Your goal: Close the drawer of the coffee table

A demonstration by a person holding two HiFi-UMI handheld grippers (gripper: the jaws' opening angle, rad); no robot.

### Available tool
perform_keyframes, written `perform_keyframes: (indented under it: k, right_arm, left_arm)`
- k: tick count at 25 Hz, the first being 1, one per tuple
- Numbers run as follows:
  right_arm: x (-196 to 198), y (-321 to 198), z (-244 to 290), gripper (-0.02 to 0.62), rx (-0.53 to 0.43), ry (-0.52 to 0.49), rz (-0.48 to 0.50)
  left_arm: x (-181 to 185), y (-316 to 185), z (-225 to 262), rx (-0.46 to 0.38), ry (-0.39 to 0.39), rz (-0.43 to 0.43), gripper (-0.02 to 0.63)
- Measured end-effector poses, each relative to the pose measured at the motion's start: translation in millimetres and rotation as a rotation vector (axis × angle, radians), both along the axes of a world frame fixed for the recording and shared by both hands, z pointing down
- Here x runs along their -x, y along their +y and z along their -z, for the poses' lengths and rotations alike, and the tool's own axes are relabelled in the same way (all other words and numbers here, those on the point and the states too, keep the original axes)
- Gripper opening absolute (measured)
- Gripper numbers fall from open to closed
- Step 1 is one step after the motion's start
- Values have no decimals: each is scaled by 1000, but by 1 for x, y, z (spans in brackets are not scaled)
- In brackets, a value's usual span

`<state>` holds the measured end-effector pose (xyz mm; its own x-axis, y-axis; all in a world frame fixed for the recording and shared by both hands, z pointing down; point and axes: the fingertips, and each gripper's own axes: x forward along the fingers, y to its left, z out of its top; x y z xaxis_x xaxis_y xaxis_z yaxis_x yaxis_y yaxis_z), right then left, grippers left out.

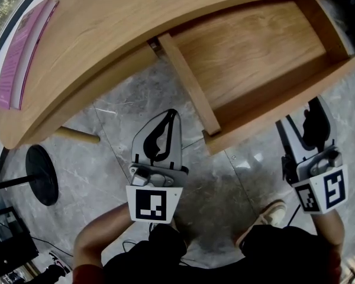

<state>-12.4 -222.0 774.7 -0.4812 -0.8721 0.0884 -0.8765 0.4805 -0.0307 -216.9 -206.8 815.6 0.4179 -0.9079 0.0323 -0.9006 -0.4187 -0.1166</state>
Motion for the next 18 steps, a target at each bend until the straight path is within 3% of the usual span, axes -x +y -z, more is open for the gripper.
perform_keyframes:
  k: [18]
  right_arm:
    - [36, -75, 20, 313, 0, 4, -9]
  left_arm:
    - [19, -1, 9, 10, 67, 69, 8]
